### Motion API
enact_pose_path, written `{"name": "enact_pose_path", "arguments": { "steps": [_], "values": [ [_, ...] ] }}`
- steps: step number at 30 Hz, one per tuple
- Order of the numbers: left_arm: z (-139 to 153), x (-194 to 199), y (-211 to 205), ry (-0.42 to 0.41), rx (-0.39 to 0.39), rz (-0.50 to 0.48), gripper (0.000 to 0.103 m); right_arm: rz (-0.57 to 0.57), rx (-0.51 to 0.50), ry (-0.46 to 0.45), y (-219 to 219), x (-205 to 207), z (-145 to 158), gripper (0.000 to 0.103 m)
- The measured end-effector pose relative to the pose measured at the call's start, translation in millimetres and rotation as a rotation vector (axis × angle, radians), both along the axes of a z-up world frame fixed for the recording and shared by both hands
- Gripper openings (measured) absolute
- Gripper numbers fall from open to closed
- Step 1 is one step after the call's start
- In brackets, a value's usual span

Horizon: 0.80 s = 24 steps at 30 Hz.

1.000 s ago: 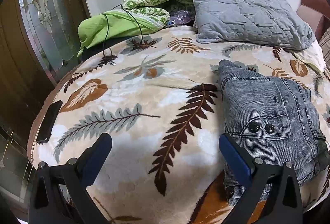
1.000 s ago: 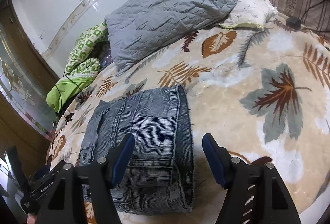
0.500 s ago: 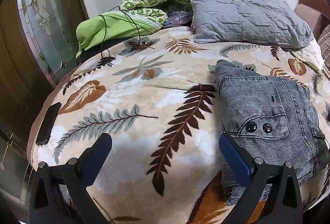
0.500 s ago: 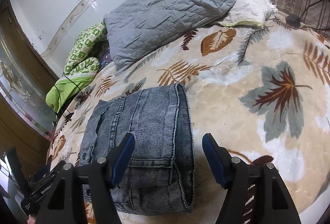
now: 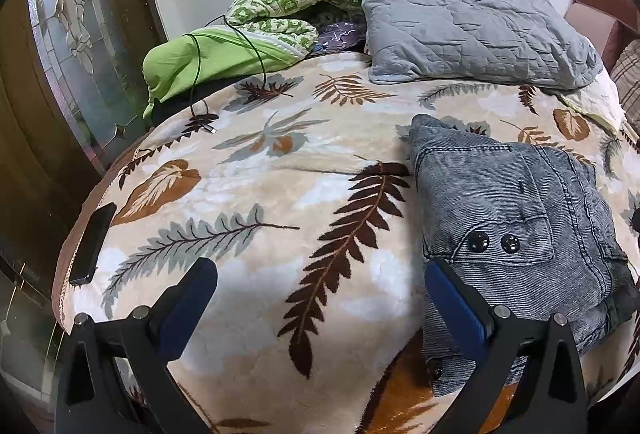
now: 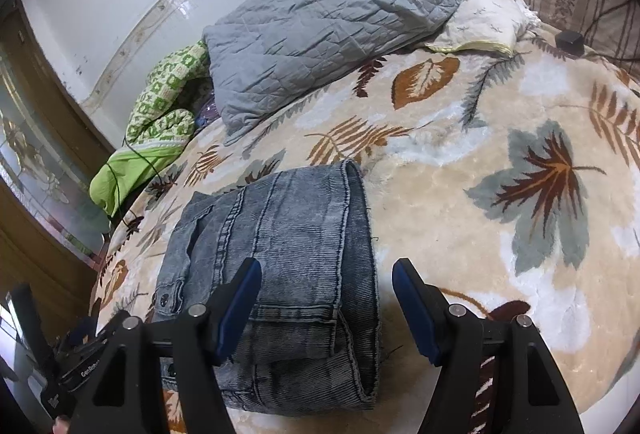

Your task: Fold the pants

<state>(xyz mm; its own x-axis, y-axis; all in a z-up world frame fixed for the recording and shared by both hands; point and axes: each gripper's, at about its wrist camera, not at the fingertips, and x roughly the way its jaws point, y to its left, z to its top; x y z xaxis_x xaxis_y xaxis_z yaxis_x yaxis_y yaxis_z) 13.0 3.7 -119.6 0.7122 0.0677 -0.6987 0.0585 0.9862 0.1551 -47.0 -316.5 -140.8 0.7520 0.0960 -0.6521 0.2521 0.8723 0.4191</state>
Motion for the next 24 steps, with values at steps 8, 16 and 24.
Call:
{"name": "enact_pose_path", "arguments": {
  "steps": [8, 16, 24],
  "values": [
    [0.4, -1.4, -2.1, -0.009, 0.005, -0.007, 0.103, 0.017, -0.023, -0.007, 7.9, -0.3, 1.8, 0.071],
    [4.2, -4.6, -3.6, -0.036, 0.013, -0.014, 0.103, 0.139, -0.235, -0.107, 55.5, -6.9, 21.1, 0.071],
    [8.0, -6.9, -2.8, -0.061, 0.011, -0.013, 0.103, 0.241, -0.356, -0.162, 90.0, -12.3, 25.5, 0.071]
  ]
}}
